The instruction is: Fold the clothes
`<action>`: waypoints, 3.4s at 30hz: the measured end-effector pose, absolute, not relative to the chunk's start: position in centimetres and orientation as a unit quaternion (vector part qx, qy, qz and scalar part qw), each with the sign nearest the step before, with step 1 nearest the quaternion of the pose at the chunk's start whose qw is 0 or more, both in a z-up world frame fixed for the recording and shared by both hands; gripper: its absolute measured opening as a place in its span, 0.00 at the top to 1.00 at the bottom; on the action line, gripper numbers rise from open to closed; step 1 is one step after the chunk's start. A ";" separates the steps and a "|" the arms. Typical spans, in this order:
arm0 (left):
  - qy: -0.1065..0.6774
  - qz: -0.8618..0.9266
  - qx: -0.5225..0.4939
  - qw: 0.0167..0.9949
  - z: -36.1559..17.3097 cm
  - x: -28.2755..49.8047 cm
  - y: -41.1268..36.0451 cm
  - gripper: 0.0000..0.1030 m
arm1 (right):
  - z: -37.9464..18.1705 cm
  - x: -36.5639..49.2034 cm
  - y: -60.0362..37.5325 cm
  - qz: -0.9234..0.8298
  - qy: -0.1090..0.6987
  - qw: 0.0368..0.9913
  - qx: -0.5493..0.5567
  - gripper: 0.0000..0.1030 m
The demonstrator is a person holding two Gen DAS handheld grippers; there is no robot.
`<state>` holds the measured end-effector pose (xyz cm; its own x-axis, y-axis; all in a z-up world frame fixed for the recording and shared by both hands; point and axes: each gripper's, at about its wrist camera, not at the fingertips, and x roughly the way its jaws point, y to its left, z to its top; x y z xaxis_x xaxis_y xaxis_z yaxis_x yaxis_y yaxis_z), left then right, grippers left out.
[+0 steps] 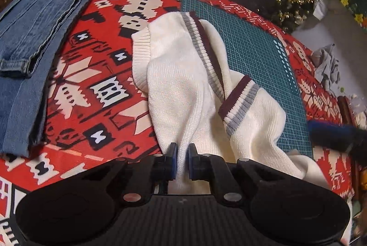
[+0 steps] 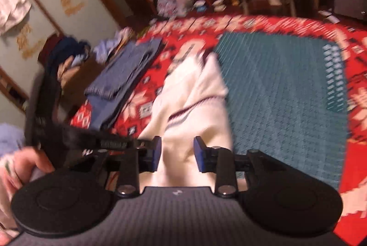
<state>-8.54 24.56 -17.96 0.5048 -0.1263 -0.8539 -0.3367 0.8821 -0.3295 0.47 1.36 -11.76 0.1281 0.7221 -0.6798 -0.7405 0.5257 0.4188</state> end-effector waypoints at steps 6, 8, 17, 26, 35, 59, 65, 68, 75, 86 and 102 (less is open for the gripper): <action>0.493 0.062 -0.251 0.830 -18.1 -8.6 25.1 0.90 | -14.2 4.0 -0.8 0.430 0.485 0.762 0.004 0.60; 0.494 0.062 -0.254 0.829 -18.1 -8.6 25.2 0.90 | -15.8 4.2 -0.4 0.433 0.502 0.749 -0.001 0.60; 0.497 0.064 -0.247 0.829 -18.0 -8.5 24.8 0.89 | -19.3 3.8 2.9 0.478 0.530 0.699 0.040 0.91; 0.499 0.066 -0.235 0.832 -17.8 -8.3 24.4 0.90 | -14.1 7.2 0.4 0.390 0.438 0.809 -0.036 0.93; 0.500 0.057 -0.228 0.834 -17.6 -7.4 23.9 0.91 | -13.8 8.1 -1.2 0.340 0.389 0.847 -0.123 0.92; 0.511 0.062 -0.265 0.815 -17.9 -8.4 25.2 0.79 | -15.9 -3.0 3.6 0.482 0.417 0.755 -0.155 0.86; 0.507 0.060 -0.272 0.816 -17.9 -8.7 25.4 0.77 | -15.0 -1.5 3.0 0.487 0.427 0.753 -0.117 0.76; 0.506 0.060 -0.273 0.816 -17.9 -8.7 25.4 0.77 | -13.3 -0.2 1.6 0.478 0.421 0.767 -0.080 0.67; 0.505 0.060 -0.272 0.817 -17.9 -8.7 25.4 0.77 | -12.6 4.9 -1.4 0.395 0.438 0.807 -0.012 0.64; 0.510 0.069 -0.272 0.813 -17.9 -8.5 25.5 0.73 | -16.6 7.3 -0.1 0.413 0.497 0.763 0.008 0.91; 0.493 0.061 -0.238 0.835 -15.9 -7.0 25.1 0.66 | -14.3 13.0 -2.8 0.309 0.378 0.859 -0.156 0.91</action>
